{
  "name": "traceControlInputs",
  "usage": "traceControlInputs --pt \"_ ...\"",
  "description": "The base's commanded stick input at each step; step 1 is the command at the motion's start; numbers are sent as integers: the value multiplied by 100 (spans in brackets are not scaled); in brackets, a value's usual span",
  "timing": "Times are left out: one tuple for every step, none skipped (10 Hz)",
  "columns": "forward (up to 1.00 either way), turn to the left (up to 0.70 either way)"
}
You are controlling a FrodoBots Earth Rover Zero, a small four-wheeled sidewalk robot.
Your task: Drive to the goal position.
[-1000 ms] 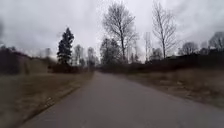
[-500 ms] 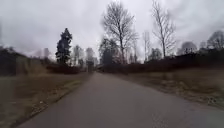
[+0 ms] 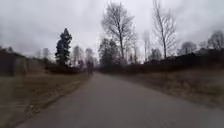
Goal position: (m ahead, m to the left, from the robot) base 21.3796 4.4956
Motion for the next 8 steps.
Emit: traceControlInputs --pt "70 0" --pt "70 0" --pt "70 0" --pt "70 0" --pt "70 0" --pt "70 0" --pt "70 0" --pt "70 0"
